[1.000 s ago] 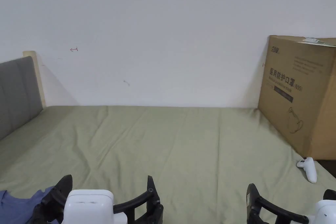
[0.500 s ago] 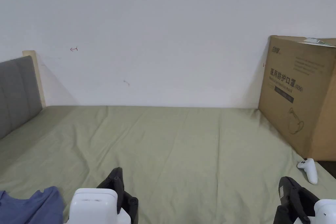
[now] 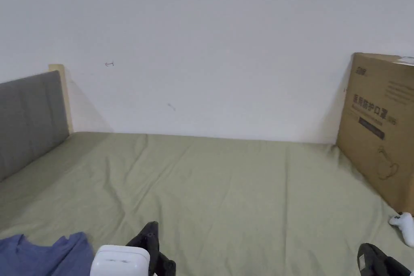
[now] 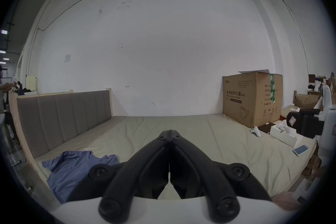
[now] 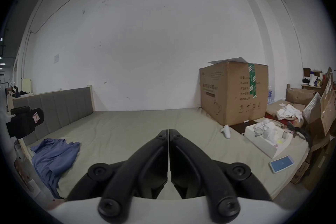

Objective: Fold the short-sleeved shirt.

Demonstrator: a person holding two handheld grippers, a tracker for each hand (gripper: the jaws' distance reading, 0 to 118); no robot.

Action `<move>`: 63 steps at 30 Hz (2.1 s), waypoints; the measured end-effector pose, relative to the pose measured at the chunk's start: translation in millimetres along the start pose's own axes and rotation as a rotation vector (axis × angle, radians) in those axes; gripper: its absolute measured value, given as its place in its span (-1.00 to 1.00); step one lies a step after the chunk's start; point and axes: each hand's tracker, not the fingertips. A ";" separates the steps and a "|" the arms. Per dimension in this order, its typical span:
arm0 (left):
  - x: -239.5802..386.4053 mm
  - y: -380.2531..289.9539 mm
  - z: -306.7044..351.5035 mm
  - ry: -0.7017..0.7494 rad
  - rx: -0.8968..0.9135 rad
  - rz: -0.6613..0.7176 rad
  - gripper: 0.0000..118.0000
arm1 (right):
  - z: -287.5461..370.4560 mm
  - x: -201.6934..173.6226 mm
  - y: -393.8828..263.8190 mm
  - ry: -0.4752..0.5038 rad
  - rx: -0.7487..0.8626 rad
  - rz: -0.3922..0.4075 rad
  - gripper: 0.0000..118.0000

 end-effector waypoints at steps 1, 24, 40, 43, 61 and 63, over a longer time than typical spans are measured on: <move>-12.4 2.8 2.4 0.033 -0.009 0.014 -1.00 | -3.5 -9.6 1.1 0.028 -0.004 0.011 -0.99; -287.6 -16.1 -86.8 0.137 -0.740 0.220 -0.98 | -57.6 -125.4 -5.2 0.550 -0.320 0.007 -0.99; -275.1 -202.6 -201.4 0.145 -1.106 0.158 1.00 | -88.0 -79.3 -54.4 0.365 -0.554 0.052 -0.99; -274.9 -203.5 -188.4 0.156 -1.073 0.148 1.00 | -87.1 -83.1 -59.0 0.373 -0.565 0.051 -0.99; -263.3 39.7 -97.4 0.226 -0.428 0.042 -0.97 | -35.8 -54.5 -29.3 0.393 -0.391 -0.031 -0.99; -235.7 87.4 -98.1 0.151 -0.351 0.034 -0.97 | -29.9 -46.7 -24.8 0.382 -0.366 -0.046 -0.99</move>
